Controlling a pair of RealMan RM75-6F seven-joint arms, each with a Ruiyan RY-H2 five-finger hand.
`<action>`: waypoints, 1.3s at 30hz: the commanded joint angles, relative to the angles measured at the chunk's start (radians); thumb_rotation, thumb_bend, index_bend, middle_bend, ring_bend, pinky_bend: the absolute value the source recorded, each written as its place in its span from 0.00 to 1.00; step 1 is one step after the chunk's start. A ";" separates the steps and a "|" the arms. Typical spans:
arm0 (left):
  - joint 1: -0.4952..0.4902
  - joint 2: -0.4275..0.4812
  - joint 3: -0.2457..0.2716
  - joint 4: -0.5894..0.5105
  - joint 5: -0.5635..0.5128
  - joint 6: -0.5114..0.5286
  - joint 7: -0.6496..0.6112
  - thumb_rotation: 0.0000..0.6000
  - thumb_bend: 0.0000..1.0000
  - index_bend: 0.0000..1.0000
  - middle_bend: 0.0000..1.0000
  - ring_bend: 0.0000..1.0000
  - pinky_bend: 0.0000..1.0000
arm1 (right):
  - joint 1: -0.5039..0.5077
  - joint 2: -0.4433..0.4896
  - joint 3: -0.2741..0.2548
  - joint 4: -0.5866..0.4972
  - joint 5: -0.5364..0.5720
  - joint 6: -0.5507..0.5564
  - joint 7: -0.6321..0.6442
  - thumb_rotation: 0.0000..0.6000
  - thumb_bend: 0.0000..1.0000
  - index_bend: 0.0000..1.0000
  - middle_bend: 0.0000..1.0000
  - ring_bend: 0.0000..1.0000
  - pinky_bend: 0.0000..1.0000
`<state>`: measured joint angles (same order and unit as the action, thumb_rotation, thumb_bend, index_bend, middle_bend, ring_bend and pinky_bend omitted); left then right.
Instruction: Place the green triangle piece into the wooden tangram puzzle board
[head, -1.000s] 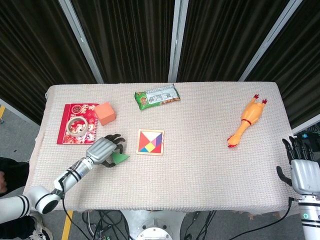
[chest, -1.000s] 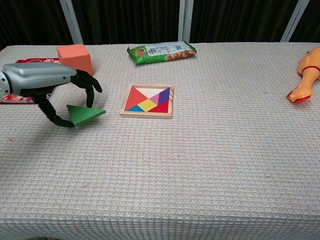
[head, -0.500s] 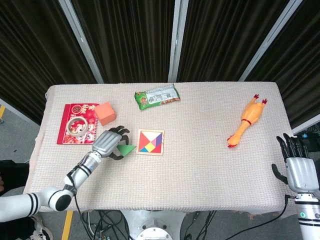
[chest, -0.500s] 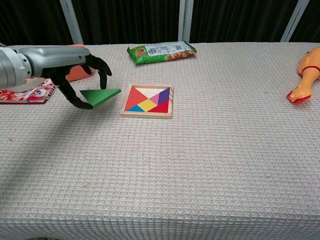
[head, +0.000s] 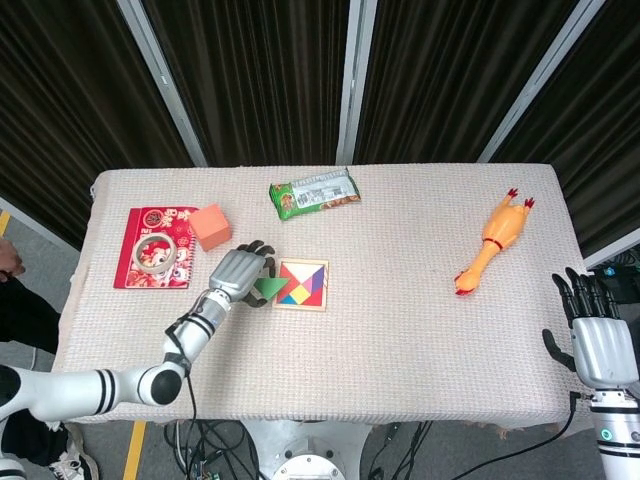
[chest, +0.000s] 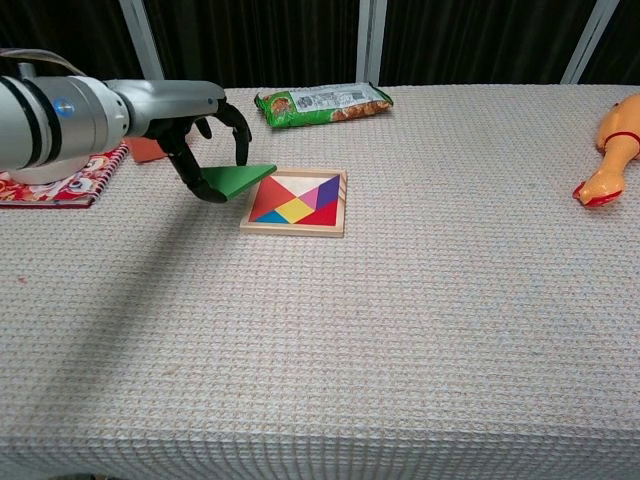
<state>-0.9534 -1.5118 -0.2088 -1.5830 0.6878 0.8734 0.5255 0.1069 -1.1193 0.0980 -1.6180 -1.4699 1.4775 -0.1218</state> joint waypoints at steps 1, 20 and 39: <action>-0.048 -0.035 -0.022 0.008 -0.092 0.039 0.053 1.00 0.32 0.51 0.17 0.06 0.18 | 0.000 0.000 0.000 0.000 -0.003 0.002 0.000 1.00 0.27 0.00 0.00 0.00 0.00; -0.182 -0.159 -0.067 0.122 -0.303 0.082 0.151 1.00 0.33 0.51 0.18 0.06 0.17 | -0.001 -0.008 -0.005 0.042 -0.016 0.005 0.046 1.00 0.27 0.00 0.00 0.00 0.00; -0.227 -0.250 -0.067 0.286 -0.267 0.020 0.138 1.00 0.34 0.52 0.18 0.06 0.17 | -0.007 -0.014 -0.009 0.074 -0.006 -0.002 0.086 1.00 0.27 0.00 0.00 0.00 0.00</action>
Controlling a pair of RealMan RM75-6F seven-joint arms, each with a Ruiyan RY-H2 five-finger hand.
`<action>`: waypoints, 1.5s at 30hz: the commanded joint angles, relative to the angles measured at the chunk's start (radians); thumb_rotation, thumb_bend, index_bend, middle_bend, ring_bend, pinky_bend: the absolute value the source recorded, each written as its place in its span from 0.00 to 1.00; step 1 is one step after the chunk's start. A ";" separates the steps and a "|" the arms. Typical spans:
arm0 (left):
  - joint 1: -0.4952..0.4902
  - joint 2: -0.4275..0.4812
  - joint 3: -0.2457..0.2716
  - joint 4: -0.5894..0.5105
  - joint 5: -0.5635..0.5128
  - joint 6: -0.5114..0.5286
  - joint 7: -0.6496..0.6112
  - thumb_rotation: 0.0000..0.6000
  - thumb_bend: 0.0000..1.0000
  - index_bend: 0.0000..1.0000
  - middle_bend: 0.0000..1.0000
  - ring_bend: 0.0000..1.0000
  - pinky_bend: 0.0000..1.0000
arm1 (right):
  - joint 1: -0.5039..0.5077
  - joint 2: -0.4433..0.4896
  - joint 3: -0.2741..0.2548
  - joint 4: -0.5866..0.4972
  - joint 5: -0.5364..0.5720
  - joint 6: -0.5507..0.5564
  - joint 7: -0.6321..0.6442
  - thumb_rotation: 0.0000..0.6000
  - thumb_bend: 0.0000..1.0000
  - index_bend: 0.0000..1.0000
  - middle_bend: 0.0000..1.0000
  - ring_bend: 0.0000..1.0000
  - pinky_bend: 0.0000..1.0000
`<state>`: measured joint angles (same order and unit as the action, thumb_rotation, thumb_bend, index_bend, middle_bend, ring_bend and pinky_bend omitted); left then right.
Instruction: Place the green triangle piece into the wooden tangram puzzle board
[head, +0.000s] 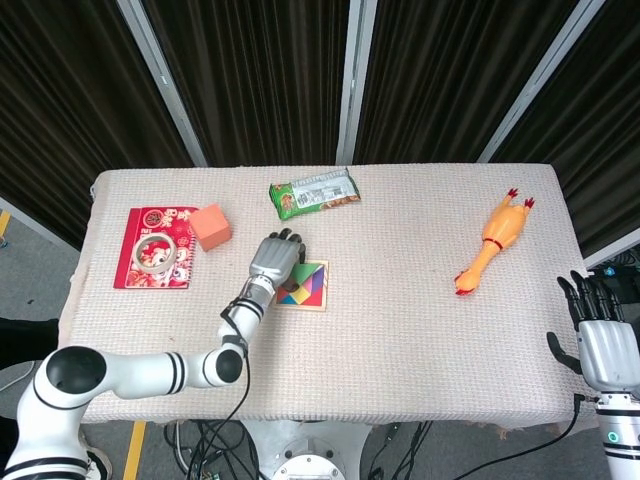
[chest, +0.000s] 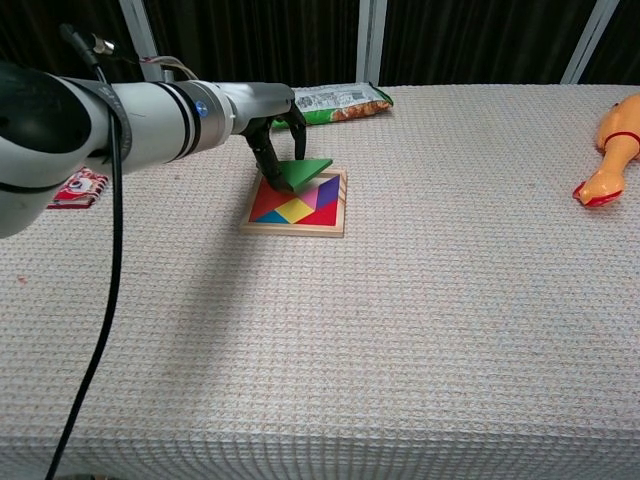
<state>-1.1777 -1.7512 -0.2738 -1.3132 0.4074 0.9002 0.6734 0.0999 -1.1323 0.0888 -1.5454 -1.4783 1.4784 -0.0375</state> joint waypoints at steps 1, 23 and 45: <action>-0.003 -0.014 -0.001 0.024 0.020 -0.009 -0.013 1.00 0.34 0.52 0.18 0.06 0.17 | 0.000 -0.001 -0.001 0.000 0.004 -0.005 0.003 1.00 0.27 0.00 0.00 0.00 0.00; 0.013 -0.027 0.027 0.120 0.182 -0.116 -0.121 1.00 0.35 0.53 0.19 0.06 0.17 | 0.001 -0.003 0.000 -0.008 0.008 -0.009 -0.009 1.00 0.27 0.00 0.00 0.00 0.00; 0.017 -0.049 0.039 0.172 0.219 -0.139 -0.145 1.00 0.35 0.52 0.19 0.06 0.17 | -0.001 0.000 0.005 -0.003 0.021 -0.013 -0.001 1.00 0.27 0.00 0.00 0.00 0.00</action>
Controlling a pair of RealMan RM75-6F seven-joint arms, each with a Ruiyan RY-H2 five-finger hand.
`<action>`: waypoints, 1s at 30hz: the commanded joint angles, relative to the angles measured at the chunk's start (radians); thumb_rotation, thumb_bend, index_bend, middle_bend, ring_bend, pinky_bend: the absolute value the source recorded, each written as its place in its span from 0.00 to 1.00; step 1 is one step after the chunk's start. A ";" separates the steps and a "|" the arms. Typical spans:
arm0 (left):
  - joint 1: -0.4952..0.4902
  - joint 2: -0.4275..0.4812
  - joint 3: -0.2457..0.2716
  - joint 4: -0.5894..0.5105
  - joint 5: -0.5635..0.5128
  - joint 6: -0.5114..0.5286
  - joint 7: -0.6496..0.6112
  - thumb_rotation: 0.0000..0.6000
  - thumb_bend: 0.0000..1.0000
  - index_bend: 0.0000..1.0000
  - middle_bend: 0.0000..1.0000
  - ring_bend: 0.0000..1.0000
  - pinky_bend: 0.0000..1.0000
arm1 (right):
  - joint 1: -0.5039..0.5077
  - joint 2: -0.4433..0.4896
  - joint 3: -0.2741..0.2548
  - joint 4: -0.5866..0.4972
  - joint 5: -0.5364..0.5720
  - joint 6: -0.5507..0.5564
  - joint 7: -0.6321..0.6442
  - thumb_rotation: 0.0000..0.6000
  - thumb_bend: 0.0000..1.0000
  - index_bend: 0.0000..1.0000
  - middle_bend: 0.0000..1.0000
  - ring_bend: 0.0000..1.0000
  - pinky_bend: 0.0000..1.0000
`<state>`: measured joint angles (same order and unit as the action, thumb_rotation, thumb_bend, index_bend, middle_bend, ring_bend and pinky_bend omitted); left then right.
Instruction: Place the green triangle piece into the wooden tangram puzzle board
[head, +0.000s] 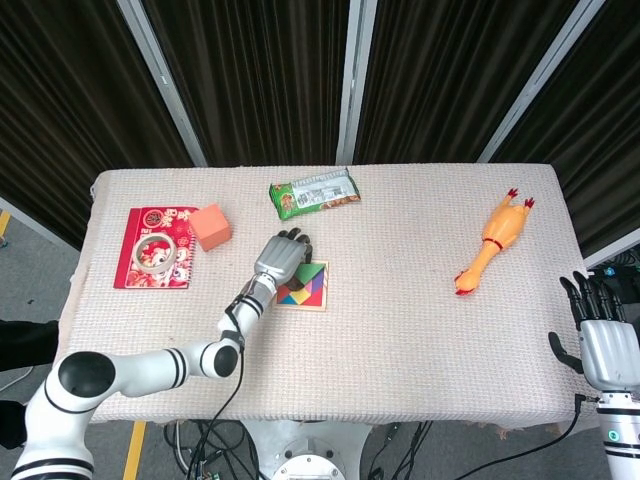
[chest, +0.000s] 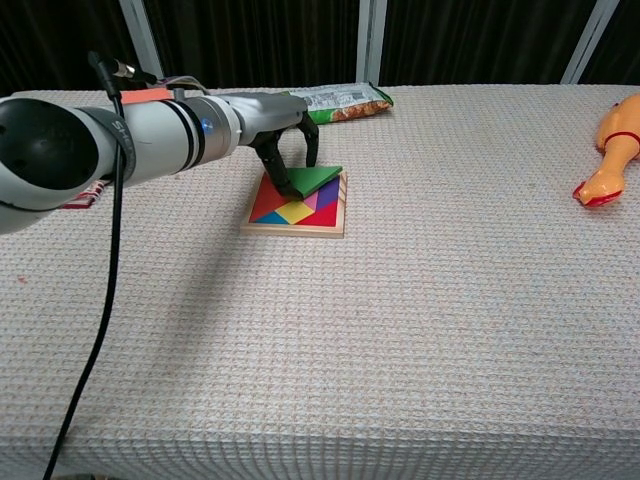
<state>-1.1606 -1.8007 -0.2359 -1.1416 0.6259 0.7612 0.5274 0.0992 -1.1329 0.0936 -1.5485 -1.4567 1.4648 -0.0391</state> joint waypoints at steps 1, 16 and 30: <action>0.000 0.001 0.001 0.000 0.001 0.000 0.002 1.00 0.35 0.52 0.19 0.06 0.17 | 0.000 0.000 0.000 0.000 0.000 0.001 0.001 1.00 0.27 0.00 0.00 0.00 0.00; 0.009 0.011 0.004 -0.015 0.010 -0.002 -0.006 1.00 0.34 0.22 0.19 0.06 0.18 | 0.000 0.003 0.002 -0.002 0.002 0.000 0.000 1.00 0.27 0.00 0.00 0.00 0.00; 0.013 0.062 0.003 -0.090 0.003 0.030 0.019 1.00 0.34 0.21 0.18 0.05 0.18 | -0.004 0.010 0.005 -0.006 -0.005 0.016 0.002 1.00 0.27 0.00 0.00 0.00 0.00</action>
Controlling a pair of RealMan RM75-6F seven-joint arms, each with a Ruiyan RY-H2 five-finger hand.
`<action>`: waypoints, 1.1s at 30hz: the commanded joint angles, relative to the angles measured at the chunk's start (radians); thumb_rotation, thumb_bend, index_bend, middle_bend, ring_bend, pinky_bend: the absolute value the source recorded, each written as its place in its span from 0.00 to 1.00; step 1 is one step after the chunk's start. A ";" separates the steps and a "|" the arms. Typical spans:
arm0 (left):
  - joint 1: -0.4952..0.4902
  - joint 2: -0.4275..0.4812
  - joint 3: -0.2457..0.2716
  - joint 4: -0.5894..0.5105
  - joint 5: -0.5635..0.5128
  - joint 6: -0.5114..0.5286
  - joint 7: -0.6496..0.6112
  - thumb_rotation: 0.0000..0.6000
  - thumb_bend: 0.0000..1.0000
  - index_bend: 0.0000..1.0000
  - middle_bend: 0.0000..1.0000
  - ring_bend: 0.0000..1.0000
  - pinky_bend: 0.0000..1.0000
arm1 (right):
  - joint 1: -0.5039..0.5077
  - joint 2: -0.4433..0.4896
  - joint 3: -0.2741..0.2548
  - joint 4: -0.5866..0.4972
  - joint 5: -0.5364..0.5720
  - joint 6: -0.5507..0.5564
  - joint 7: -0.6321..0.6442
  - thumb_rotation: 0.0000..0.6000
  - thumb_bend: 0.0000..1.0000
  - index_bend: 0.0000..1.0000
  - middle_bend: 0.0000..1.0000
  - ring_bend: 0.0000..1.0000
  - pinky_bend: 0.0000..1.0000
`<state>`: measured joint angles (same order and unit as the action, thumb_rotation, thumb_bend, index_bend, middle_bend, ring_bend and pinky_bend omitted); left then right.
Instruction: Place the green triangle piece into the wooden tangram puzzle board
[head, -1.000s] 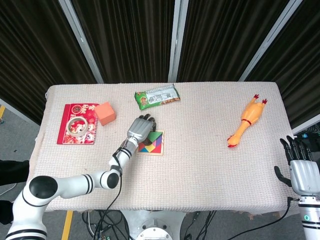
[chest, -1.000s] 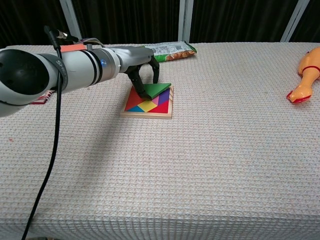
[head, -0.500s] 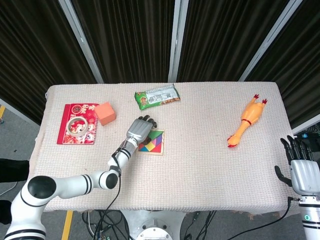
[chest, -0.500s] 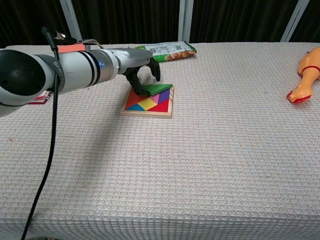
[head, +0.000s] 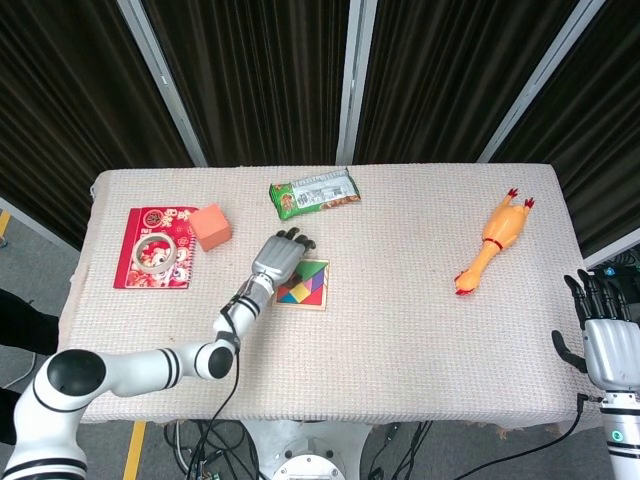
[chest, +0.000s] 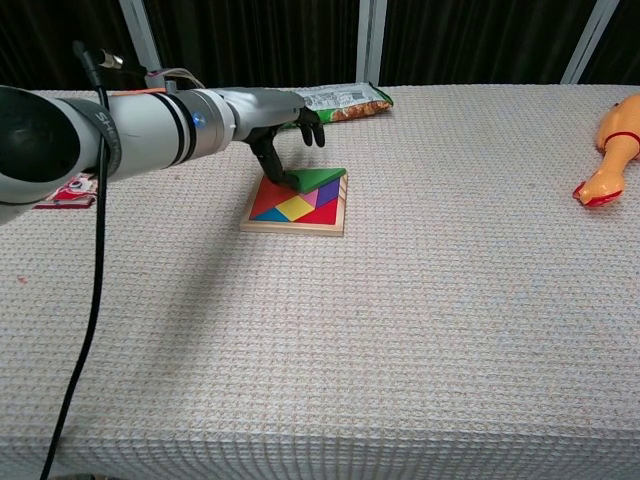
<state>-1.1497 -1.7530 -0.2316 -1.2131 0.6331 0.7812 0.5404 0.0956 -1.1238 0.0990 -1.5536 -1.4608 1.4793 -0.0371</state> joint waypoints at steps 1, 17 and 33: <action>0.004 0.020 -0.002 -0.027 -0.005 0.014 0.006 1.00 0.34 0.21 0.18 0.05 0.18 | -0.001 0.001 0.000 -0.002 -0.002 0.003 -0.001 1.00 0.27 0.00 0.00 0.00 0.00; 0.013 -0.042 -0.055 -0.041 0.067 0.103 -0.077 1.00 0.09 0.19 0.17 0.05 0.18 | 0.002 -0.004 0.000 0.002 0.007 -0.008 -0.003 1.00 0.27 0.00 0.00 0.00 0.00; 0.000 -0.249 -0.122 0.277 0.126 0.065 -0.211 1.00 0.09 0.19 0.17 0.05 0.18 | 0.000 -0.004 0.004 0.027 0.024 -0.020 0.026 1.00 0.27 0.00 0.00 0.00 0.00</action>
<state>-1.1461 -1.9877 -0.3407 -0.9523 0.7536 0.8549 0.3419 0.0959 -1.1279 0.1028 -1.5269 -1.4369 1.4594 -0.0112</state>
